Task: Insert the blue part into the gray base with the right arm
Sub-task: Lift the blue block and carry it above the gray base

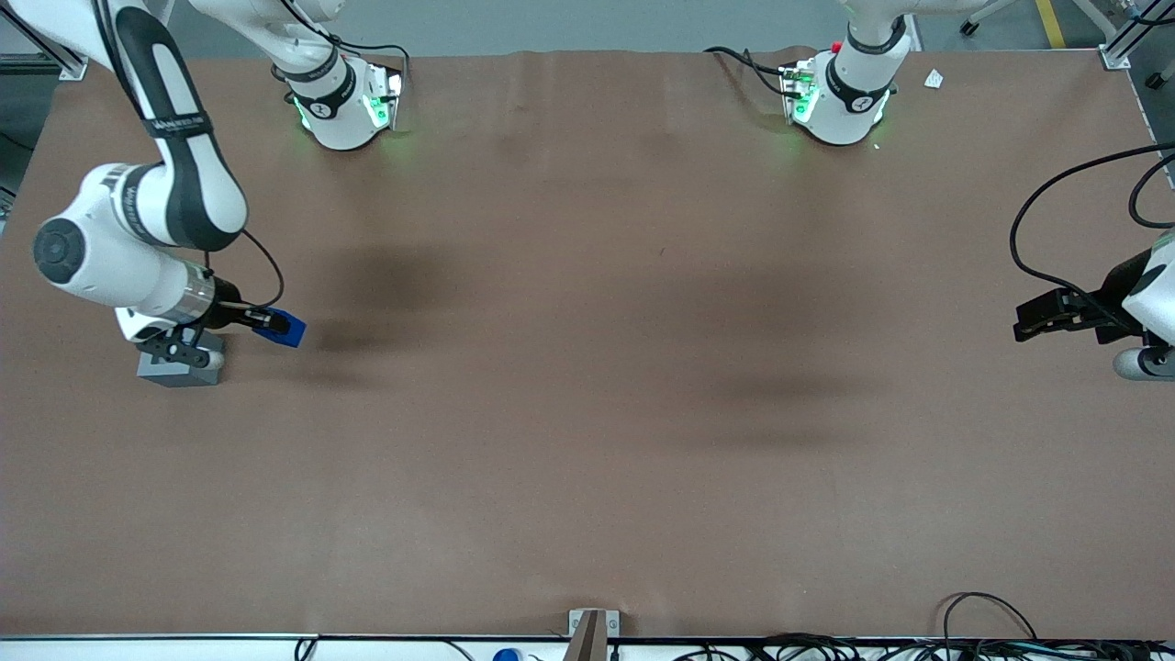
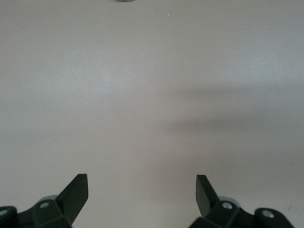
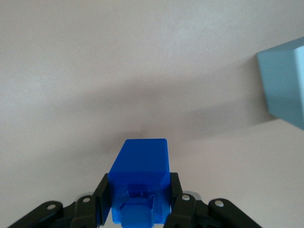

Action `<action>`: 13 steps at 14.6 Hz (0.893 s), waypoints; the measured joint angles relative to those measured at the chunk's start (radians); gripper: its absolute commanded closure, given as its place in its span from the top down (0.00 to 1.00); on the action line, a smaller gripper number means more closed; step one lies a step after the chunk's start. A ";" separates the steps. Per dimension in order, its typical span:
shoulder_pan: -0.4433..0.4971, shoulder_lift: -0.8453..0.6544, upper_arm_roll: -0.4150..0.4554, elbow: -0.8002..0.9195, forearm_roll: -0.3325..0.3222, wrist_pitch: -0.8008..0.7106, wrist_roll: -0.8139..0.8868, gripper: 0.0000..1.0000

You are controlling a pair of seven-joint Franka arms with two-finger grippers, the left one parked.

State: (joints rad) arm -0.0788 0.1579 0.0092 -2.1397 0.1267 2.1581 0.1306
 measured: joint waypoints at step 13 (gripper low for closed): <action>-0.101 -0.105 -0.006 0.263 -0.118 -0.337 -0.134 0.07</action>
State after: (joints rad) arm -0.1802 0.0531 0.0033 -1.8765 0.0087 1.8207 -0.0036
